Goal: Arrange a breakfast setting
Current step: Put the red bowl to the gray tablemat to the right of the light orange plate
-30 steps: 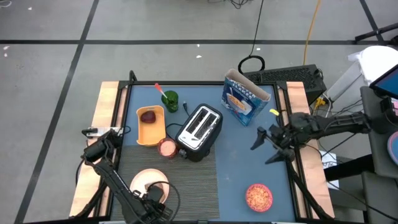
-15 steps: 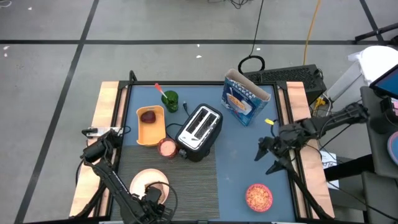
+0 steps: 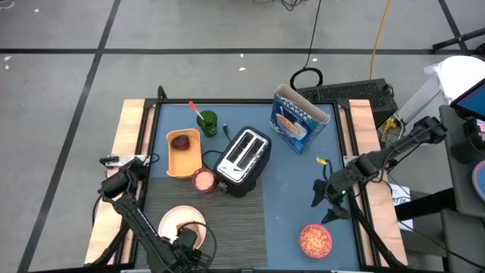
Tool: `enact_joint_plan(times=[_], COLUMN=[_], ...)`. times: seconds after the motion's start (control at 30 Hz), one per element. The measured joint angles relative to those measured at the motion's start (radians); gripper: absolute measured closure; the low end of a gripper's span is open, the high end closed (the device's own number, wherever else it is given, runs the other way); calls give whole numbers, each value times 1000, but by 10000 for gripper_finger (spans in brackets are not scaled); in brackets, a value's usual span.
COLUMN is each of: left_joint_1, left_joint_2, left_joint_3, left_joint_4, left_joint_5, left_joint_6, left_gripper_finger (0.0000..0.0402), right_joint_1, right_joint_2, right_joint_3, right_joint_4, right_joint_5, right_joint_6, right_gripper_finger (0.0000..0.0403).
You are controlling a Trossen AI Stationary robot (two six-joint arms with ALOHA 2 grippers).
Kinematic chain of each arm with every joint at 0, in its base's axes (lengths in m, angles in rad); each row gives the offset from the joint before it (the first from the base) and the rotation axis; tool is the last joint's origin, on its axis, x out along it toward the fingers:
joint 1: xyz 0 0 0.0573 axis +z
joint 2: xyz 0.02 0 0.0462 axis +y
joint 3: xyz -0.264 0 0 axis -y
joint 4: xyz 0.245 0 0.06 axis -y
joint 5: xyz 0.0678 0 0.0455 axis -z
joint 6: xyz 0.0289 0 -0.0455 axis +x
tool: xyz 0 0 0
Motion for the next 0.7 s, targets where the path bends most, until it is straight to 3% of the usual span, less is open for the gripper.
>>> enact_joint_plan(times=[0.27, 0.7], left_joint_1=[0, 0], left_joint_2=[0, 0], left_joint_3=[0, 0], left_joint_4=[67, 135], left_joint_5=[-1, -3], left_joint_6=[1, 1], left_gripper_finger=[220, 220], right_joint_1=[102, 214], right_joint_2=[87, 239], right_joint_3=[0, 0], right_joint_4=[145, 146], right_joint_5=[81, 297], right_joint_6=[7, -4], right_gripper_finger=[3, 3])
